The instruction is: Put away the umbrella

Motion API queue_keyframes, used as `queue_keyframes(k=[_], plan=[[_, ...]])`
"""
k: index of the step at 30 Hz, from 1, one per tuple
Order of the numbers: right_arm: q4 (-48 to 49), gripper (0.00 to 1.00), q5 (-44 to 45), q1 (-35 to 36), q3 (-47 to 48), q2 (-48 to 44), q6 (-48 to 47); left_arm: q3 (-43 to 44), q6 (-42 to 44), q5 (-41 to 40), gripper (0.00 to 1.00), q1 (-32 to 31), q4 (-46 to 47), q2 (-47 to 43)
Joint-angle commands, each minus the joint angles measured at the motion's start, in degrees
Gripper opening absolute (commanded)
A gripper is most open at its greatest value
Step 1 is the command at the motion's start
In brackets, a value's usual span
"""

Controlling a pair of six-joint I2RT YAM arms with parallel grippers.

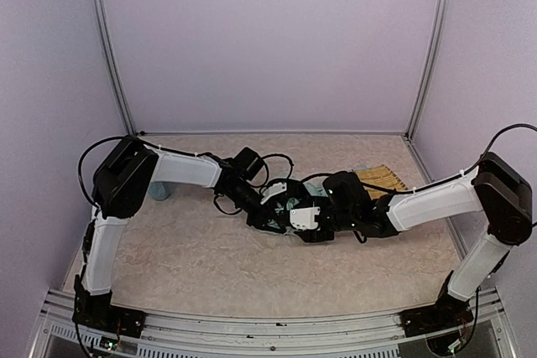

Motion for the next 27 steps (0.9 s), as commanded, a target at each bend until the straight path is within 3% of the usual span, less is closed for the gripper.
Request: queue_keyframes(k=[1, 11, 14, 18, 20, 22, 26, 27], plan=[[-2.6, 0.67, 7.9, 1.2, 3.1, 4.4, -6.2, -1.4, 0.1, 1.4, 0.0, -0.4, -15.2, 5.7], [-11.7, 0.63, 10.5, 1.2, 10.6, 15.2, -6.3, 1.3, 2.3, 2.3, 0.0, -0.3, -19.2, 7.6], [-16.2, 0.49, 12.2, 1.2, 13.1, 17.9, -4.2, 1.8, 3.0, 2.7, 0.0, -0.3, -19.8, 7.5], [-21.4, 0.23, 10.7, 1.2, 14.6, 19.0, -1.8, 2.0, 3.9, 2.4, 0.0, -0.1, -19.8, 6.7], [-24.3, 0.15, 9.8, 1.2, 15.7, 19.5, -0.6, 1.7, 4.1, 2.3, 0.02, 0.2, -18.9, 6.0], [-26.9, 0.09, 9.5, 1.2, 16.9, 20.1, 0.9, 0.8, 3.5, 2.0, 0.15, 0.6, -16.6, 4.7], [-30.1, 0.04, 8.7, 1.2, 17.6, 20.4, 3.8, -3.4, 1.8, 0.2, 0.54, 1.5, -8.4, -0.6], [-30.5, 0.03, 8.4, 1.2, 17.3, 20.2, 4.2, -4.8, 1.1, -0.6, 0.76, 1.8, -5.1, -2.3]])
